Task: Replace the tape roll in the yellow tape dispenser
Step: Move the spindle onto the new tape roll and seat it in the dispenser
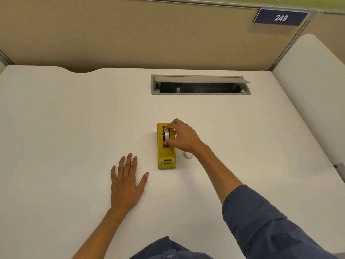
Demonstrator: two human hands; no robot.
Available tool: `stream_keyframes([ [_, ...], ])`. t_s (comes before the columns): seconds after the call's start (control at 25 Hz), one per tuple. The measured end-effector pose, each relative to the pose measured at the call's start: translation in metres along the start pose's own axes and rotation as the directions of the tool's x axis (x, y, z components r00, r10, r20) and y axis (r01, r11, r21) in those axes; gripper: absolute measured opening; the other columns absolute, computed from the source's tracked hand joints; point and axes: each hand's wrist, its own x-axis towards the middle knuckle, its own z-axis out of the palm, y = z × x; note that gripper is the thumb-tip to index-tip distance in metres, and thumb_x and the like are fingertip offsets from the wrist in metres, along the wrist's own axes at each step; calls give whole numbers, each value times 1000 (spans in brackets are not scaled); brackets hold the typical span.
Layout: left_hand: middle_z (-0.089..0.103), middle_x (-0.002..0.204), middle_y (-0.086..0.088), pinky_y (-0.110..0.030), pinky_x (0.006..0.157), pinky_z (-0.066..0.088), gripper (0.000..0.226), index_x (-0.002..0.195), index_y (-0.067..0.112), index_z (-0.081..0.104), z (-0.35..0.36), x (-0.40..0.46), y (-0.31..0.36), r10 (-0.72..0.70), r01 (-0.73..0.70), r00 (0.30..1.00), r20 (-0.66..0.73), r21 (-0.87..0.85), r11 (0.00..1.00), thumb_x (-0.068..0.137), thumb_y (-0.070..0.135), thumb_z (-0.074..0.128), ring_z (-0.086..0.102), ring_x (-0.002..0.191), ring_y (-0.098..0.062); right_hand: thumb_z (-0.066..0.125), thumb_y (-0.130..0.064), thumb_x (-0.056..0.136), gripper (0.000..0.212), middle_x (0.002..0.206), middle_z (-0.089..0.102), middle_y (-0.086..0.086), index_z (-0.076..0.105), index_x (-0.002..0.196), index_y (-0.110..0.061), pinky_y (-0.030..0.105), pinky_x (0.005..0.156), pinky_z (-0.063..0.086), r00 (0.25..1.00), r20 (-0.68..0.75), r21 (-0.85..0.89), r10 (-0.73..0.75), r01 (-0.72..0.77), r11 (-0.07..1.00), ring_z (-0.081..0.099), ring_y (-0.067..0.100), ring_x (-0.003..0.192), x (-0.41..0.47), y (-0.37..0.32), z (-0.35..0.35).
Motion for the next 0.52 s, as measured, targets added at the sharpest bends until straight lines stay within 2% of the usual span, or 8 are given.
stream_keyframes([
  [0.28, 18, 160, -3, -50, 120, 7, 81, 150, 19, 20, 4, 0, -2, -7, 7, 1000, -8, 10, 1000, 86, 68, 12, 10, 148, -22, 80, -37, 70, 57, 112, 55, -3, 59, 121, -22, 28, 73, 44, 999, 8, 10, -34, 34, 999, 51, 10, 90, 2, 5, 0],
  [0.4, 19, 159, -3, -47, 120, 1, 85, 149, 20, 23, 4, 2, 4, 3, -3, 1000, -13, -61, 998, 82, 73, 19, 9, 148, -21, 80, -39, 70, 58, 113, 55, -3, 58, 122, -23, 29, 74, 45, 999, 11, -2, -39, 39, 999, 51, 10, 91, 3, 6, 0],
  [0.52, 20, 159, 2, -41, 120, 0, 87, 150, 24, 17, 10, 5, 31, 98, -93, 995, 20, -172, 981, 80, 73, 34, 9, 148, -13, 80, -41, 70, 59, 112, 56, -4, 58, 122, -24, 28, 73, 44, 999, 9, -11, -43, 43, 999, 52, 11, 91, 4, 7, 1],
])
